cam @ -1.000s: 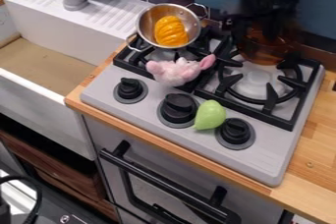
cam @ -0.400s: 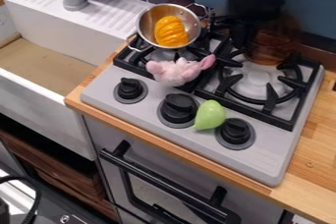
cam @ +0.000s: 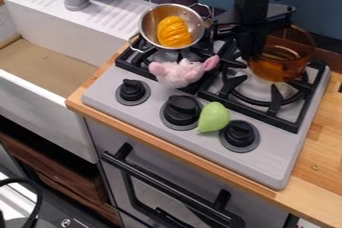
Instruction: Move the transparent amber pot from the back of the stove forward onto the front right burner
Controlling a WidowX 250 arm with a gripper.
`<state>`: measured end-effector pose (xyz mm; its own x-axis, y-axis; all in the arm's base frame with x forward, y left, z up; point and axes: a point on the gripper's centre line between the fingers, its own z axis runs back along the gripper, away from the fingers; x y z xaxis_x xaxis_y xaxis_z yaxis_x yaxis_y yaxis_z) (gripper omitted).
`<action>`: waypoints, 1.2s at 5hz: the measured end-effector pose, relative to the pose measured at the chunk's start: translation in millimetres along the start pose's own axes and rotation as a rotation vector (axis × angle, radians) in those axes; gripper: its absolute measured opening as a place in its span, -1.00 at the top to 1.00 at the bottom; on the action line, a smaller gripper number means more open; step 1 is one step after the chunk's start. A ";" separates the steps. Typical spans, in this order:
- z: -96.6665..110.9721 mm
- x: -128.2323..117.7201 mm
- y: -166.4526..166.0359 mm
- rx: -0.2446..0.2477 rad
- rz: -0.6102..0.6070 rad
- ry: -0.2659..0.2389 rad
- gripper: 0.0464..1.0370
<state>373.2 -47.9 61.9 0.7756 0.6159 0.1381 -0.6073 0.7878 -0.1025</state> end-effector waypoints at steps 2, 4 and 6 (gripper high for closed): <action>6.1 -5.5 11.1 -0.012 -0.030 0.002 0.97; 6.4 2.9 18.0 -0.013 -0.021 -0.013 0.97; 1.8 8.6 30.9 -0.005 -0.011 -0.016 0.97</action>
<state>360.8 -18.2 61.7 0.7796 0.6069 0.1547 -0.5977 0.7947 -0.1057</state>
